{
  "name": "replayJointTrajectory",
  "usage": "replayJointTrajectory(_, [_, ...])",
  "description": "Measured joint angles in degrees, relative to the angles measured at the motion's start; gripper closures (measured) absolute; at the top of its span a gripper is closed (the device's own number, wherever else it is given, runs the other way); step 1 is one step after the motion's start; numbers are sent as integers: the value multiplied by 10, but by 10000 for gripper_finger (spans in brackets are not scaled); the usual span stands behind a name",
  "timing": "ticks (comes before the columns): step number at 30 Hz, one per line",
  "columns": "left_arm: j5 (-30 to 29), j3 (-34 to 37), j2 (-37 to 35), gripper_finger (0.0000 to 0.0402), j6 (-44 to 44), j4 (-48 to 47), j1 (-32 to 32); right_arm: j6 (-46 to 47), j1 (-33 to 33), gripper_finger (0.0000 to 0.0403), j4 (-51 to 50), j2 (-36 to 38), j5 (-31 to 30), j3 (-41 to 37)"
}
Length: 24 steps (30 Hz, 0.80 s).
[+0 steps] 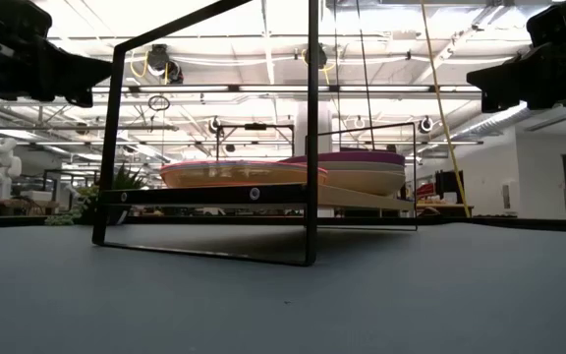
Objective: Place and stack plates onto a shelf
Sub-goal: Return to Home Position
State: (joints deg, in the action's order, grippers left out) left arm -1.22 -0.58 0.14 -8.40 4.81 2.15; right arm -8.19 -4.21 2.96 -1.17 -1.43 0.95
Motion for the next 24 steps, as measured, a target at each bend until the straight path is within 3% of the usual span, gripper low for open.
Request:
replayJointTrajectory(4, [-19,0,0,401,-11,-16,-1,0,0,403,0,0,0,0])
replayJointTrajectory(24, [-3,-1,7,392,29,-38,0,0,0,403,-1,0,0,0])
